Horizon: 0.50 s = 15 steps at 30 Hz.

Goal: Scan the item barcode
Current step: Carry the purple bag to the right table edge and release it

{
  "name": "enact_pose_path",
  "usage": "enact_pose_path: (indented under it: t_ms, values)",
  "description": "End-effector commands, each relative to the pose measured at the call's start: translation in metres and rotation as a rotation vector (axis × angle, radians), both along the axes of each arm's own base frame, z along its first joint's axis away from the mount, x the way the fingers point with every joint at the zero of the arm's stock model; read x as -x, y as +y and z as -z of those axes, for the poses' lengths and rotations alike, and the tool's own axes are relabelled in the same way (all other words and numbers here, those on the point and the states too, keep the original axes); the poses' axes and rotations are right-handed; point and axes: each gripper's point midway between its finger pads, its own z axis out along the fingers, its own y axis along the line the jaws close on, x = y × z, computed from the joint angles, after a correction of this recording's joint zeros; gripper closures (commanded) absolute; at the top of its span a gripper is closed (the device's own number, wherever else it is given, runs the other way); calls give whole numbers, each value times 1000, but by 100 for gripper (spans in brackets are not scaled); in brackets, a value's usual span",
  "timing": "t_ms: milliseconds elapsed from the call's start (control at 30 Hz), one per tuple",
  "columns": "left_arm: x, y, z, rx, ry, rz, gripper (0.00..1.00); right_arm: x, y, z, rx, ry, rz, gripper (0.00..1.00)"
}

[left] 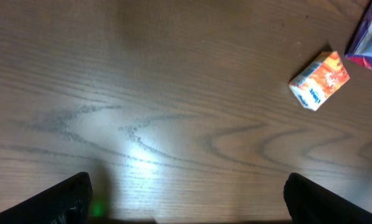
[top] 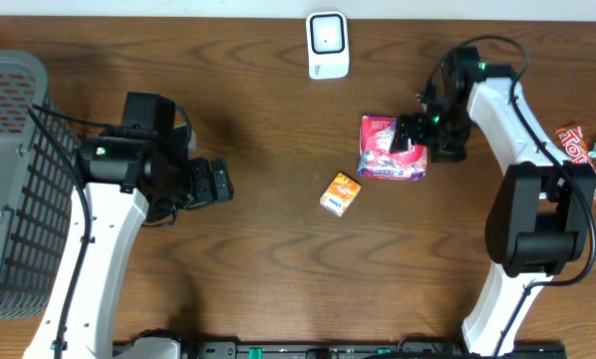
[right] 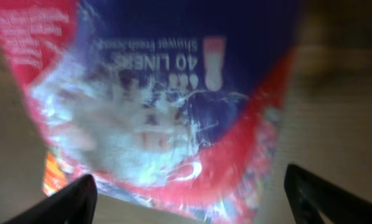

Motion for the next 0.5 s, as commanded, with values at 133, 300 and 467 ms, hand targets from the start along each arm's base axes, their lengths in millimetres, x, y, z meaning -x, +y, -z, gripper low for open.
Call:
enact_pose_path:
  t_ms: [133,300,467]
  values:
    - [1,2,0,-11,1,1,2,25,19,40,-141,42,11,66]
    - [1,2,0,-11,1,2,2,17,58,5,-429,55,72,92]
    - [1,2,0,-11,1,1,2,-10,97,-61,-812,16,98,99]
